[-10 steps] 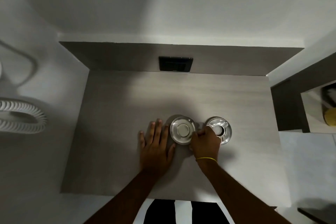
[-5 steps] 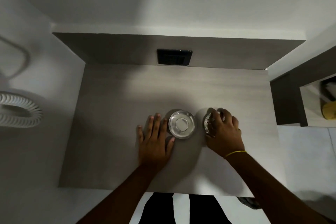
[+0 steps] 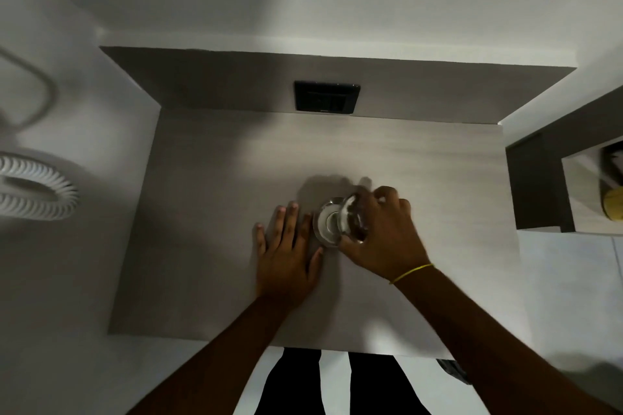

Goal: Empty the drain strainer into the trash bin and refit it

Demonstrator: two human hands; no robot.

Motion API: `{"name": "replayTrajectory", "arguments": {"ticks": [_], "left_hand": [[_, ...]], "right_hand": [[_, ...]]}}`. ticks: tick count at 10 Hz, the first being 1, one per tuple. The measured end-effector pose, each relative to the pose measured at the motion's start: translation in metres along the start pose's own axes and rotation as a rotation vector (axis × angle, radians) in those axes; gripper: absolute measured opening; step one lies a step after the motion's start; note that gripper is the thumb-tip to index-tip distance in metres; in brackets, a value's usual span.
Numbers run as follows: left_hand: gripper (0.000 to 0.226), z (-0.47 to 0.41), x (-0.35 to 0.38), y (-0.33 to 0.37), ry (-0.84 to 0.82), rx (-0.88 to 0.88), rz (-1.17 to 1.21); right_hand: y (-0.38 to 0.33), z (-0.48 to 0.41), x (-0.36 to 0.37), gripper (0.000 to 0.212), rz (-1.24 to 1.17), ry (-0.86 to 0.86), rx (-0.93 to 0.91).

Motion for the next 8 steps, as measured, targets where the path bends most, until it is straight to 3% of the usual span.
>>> {"name": "replayTrajectory", "arguments": {"ticks": [2,7,8], "left_hand": [[0.078,0.000,0.000,0.000,-0.030,0.001,0.015],[0.076,-0.001,-0.002,-0.002,-0.120,0.009,0.055],[0.072,-0.001,-0.040,-0.007,0.023,0.030,0.106]], "right_hand": [[-0.040,0.001,0.024,0.095,0.043,-0.075,-0.053],[-0.042,-0.001,0.035,0.103,0.176,-0.015,-0.100],[-0.044,0.006,0.002,0.102,0.146,0.101,-0.107]]}}
Point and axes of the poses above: each hand's wrist, its own z-axis away from the middle knuckle, its own x-axis out of the palm, y = z × x, the point moved 7 cm from there along -z, towards the middle knuckle, and after that the axes turned 5 degrees about x, right-handed, at the moved point
